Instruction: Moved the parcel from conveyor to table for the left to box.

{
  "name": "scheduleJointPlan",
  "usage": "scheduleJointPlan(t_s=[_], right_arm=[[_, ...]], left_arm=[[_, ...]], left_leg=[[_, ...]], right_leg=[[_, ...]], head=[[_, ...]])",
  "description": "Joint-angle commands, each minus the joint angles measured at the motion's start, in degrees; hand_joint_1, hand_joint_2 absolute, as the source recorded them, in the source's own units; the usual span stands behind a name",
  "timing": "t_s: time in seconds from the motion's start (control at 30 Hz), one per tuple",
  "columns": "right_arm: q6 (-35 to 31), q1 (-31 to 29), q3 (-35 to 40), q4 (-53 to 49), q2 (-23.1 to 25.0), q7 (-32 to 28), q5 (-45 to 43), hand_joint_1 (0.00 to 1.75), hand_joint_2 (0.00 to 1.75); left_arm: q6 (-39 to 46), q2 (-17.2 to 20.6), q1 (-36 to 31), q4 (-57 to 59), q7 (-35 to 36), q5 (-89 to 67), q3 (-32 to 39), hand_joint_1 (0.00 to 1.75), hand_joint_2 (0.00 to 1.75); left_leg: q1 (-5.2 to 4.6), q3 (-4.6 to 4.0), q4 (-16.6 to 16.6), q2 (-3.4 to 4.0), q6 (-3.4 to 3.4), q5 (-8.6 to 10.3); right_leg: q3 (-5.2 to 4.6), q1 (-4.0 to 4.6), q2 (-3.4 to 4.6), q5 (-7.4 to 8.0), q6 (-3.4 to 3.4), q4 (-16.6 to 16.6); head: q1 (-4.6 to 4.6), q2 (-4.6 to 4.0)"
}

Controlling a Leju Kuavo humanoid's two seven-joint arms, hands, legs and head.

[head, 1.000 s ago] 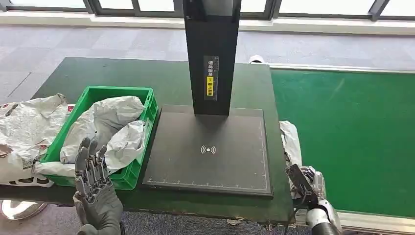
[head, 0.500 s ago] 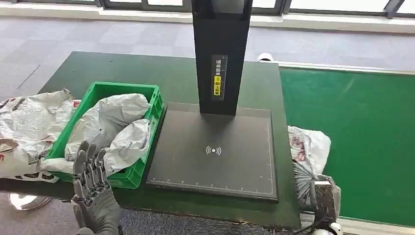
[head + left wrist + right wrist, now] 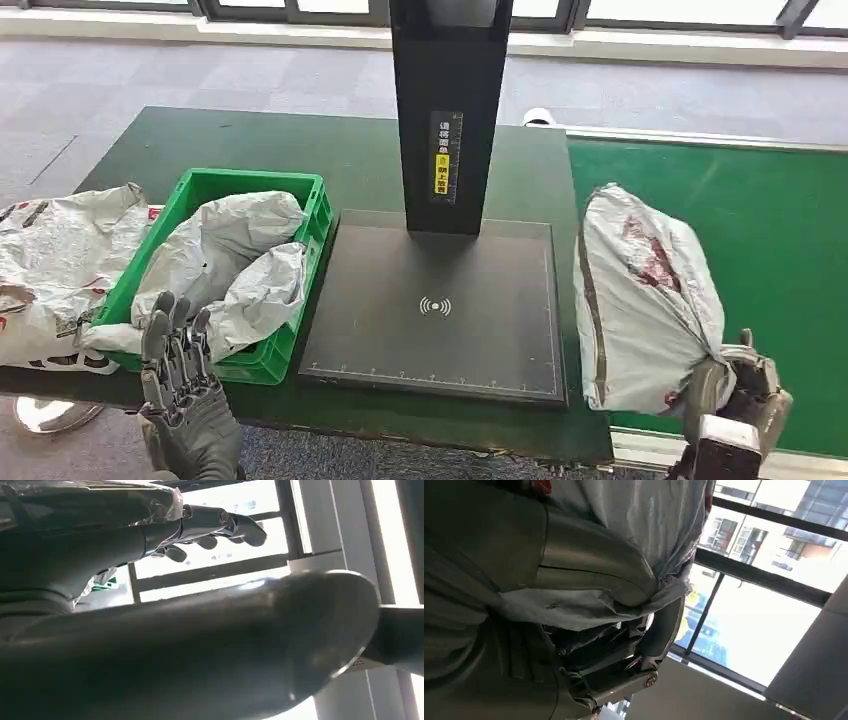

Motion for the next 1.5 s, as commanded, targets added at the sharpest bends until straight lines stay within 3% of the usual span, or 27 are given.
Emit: scheduleJointPlan(t_s=[0.03, 0.1, 0.17, 0.33, 0.5, 0.57, 0.93, 1.3, 1.33, 1.37, 1.4, 1.5], right_arm=[[-10.1, -0.3, 13.4, -6.8, -5.7, 0.4, 0.3, 1.75, 1.75], [-10.8, -2.1, 16.7, -4.5, -6.9, 0.4, 1.1, 1.75, 1.75], [-5.5, -5.8, 17.6, 2.3, -6.6, 0.4, 0.1, 1.75, 1.75], [8.4, -14.8, 19.8, 20.7, -0.5, 0.4, 4.1, 1.75, 1.75], [14.4, -20.2, 24.1, 38.9, 4.8, 0.4, 9.0, 1.75, 1.75], [16.1, -20.9, 24.8, 42.7, 5.8, 0.4, 8.8, 1.75, 1.75], [16.8, -21.3, 27.4, 47.5, 6.4, 0.4, 10.3, 1.75, 1.75], [15.1, -20.3, 23.3, 44.9, 6.4, 0.4, 10.4, 1.73, 1.75], [14.4, -20.3, 23.0, 44.7, 6.4, 0.6, 10.9, 1.52, 1.75], [13.2, -20.3, 22.1, 44.2, 6.6, 1.3, 11.4, 0.58, 1.75], [12.6, -20.4, 20.7, 43.7, 6.9, 2.2, 11.1, 0.0, 1.75], [12.7, -20.5, 19.4, 42.8, 6.9, 1.9, 11.1, 0.0, 1.75]], left_arm=[[0.2, 0.3, 1.7, -1.2, 0.1, -1.2, 2.4, 0.0, 0.0], [0.1, 0.0, 2.5, -1.8, 0.1, -1.2, 3.1, 0.0, 0.0], [0.1, -0.2, 2.8, -1.9, 0.1, -1.2, 3.3, 0.0, 0.0], [-1.2, -0.4, 1.5, 0.0, 0.1, -0.3, 2.7, 0.0, 0.0], [-5.3, -2.3, 0.1, 2.3, 0.1, 0.4, 3.8, 0.0, 0.0], [-6.6, -3.1, -0.2, 2.9, 0.1, 0.3, 4.3, 0.0, 0.0], [-8.9, -4.5, -0.7, 3.8, 0.1, 0.5, 5.4, 0.0, 0.0], [-11.0, -6.3, -0.5, 4.4, 0.1, 0.2, 7.9, 0.0, 0.0], [-11.1, -6.5, -0.4, 4.3, 0.1, 0.1, 8.2, 0.0, 0.0], [-11.0, -6.7, -0.2, 4.0, 0.1, -0.1, 8.6, 0.0, 0.0], [-10.9, -7.0, 0.2, 3.6, 0.1, -0.4, 9.0, 0.0, 0.0], [-11.0, -7.2, 0.3, 3.4, 0.1, -0.8, 9.5, 0.0, 0.0]], left_leg=[[0.03, 0.09, -0.1, 0.25, -0.01, -0.03], [0.02, 0.12, -0.1, 0.36, -0.03, -0.04], [0.05, 0.18, -0.1, 0.37, -0.03, -0.03], [0.08, 0.08, -0.2, 0.58, -0.05, 0.05], [0.13, -0.07, -0.2, 0.55, -0.09, 0.06], [0.13, 0.34, -0.3, 0.45, -0.16, 0.14], [0.11, 0.22, -0.2, 0.27, -0.14, 0.25], [0.11, 0.2, -0.2, 0.19, -0.15, 0.23], [0.11, 0.19, -0.2, 0.18, -0.14, 0.24], [0.08, 0.17, -0.1, 0.18, -0.14, 0.21], [0.12, 0.17, -0.1, 0.2, -0.14, 0.22], [0.07, 0.16, -0.1, 0.21, -0.14, 0.21]], right_leg=[[0.02, 0.03, 0.24, 0.05, -0.02, -0.1], [0.0, 0.02, 0.34, 0.06, -0.03, -0.1], [0.07, 0.05, 0.39, 0.09, -0.03, -0.2], [0.2, 0.1, 0.61, 0.22, -0.06, -0.3], [0.22, 0.19, 0.61, 0.21, -0.07, -0.3], [0.24, 0.21, 0.49, 0.21, -0.12, -0.3], [0.09, 0.15, 0.34, 0.24, -0.16, -0.2], [0.08, 0.14, 0.27, 0.22, -0.16, -0.2], [0.07, 0.14, 0.25, 0.22, -0.16, -0.2], [0.04, 0.11, 0.26, 0.19, -0.15, -0.1], [0.06, 0.15, 0.27, 0.22, -0.15, -0.2], [0.02, 0.11, 0.28, 0.2, -0.14, -0.1]], head=[[0.0, 0.0], [0.0, 0.0], [0.0, 0.0], [0.0, 0.0], [0.0, 0.0], [0.0, 0.0], [0.0, 0.0], [0.0, 0.0], [0.0, 0.0], [0.0, 0.0], [0.0, 0.0], [0.0, 0.0]])
